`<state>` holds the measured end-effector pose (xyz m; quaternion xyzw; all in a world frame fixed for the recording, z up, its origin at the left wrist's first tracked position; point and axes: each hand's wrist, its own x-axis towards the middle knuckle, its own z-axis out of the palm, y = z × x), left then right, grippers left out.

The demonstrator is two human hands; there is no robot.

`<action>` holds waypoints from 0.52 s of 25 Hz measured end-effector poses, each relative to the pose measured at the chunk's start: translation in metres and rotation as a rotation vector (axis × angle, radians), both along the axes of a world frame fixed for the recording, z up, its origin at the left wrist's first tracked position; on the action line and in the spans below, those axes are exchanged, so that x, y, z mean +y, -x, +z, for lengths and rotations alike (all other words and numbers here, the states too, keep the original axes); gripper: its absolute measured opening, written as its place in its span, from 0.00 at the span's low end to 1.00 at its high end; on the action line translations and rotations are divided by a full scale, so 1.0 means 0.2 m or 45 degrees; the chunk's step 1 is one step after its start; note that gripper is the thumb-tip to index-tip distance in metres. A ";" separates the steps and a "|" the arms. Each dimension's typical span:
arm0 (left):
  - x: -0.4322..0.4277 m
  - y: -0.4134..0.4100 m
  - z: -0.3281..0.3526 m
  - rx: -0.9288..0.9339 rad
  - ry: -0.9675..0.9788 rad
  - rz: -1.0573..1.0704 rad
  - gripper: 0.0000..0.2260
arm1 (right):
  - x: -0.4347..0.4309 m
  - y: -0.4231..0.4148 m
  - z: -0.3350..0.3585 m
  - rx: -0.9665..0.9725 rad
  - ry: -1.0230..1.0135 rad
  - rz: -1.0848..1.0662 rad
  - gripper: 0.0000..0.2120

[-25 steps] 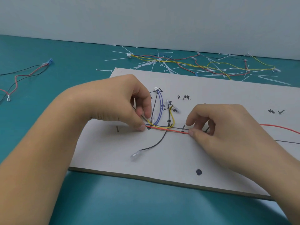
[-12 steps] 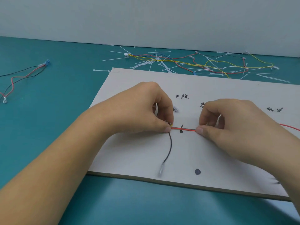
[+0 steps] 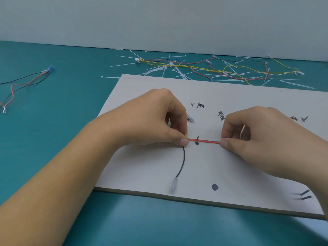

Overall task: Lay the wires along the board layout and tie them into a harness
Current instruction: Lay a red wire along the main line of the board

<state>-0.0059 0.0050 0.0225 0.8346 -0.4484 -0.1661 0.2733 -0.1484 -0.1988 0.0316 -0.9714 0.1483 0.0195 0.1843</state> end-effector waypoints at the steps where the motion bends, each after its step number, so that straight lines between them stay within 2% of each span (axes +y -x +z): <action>1: 0.02 -0.01 0.01 -0.002 -0.003 0.018 0.07 | 0.00 0.00 0.00 -0.002 -0.005 0.005 0.09; 6: 0.10 -0.08 0.07 -0.045 0.023 0.224 0.08 | 0.00 0.00 -0.01 -0.015 -0.014 0.022 0.09; 8: 0.08 -0.06 0.05 -0.029 -0.047 0.260 0.16 | 0.00 0.00 -0.01 -0.017 -0.020 0.027 0.09; 11: 0.03 -0.01 0.02 -0.151 -0.227 0.210 0.32 | 0.00 0.00 -0.01 -0.020 -0.014 0.039 0.09; 13: 0.02 0.01 0.01 -0.198 -0.284 0.200 0.38 | 0.00 0.00 -0.01 -0.016 -0.011 0.044 0.09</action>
